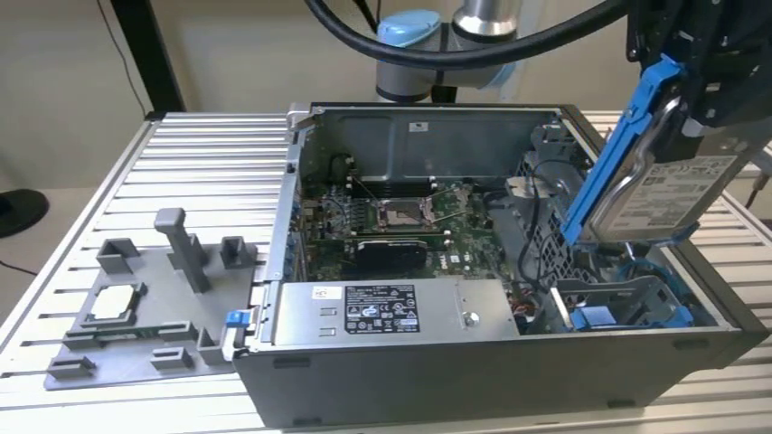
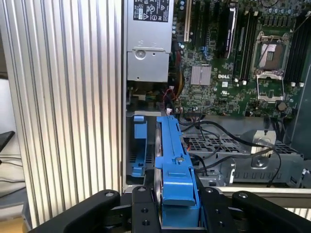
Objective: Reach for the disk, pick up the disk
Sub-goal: 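Pick up the disk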
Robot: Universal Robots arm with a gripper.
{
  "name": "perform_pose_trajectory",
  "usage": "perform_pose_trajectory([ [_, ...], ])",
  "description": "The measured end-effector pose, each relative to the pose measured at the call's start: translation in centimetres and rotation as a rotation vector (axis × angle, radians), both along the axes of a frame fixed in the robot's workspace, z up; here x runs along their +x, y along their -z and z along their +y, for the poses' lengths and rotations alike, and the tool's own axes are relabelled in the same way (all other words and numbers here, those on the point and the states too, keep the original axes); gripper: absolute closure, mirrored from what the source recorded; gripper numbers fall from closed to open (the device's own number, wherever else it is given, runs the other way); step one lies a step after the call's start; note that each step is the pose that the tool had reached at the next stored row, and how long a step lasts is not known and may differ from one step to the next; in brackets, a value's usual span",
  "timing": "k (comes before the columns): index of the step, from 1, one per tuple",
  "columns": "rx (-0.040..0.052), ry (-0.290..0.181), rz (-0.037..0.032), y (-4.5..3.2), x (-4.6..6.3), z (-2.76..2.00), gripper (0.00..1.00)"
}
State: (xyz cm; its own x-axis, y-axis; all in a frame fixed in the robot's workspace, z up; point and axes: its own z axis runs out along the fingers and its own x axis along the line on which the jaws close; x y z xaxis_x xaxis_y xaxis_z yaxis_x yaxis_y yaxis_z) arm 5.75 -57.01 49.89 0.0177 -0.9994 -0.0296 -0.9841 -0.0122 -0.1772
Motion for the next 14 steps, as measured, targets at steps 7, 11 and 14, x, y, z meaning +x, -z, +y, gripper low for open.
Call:
perform_pose_trajectory([
  [7, 0.0000, 0.000, 0.0000, 0.05, 0.02, -0.94, 1.00],
  [11, 0.0000, 0.000, 0.0000, 0.08, 0.03, -1.03, 1.00],
  [14, 0.0000, 0.000, 0.0000, 0.08, 0.03, -1.05, 1.00],
])
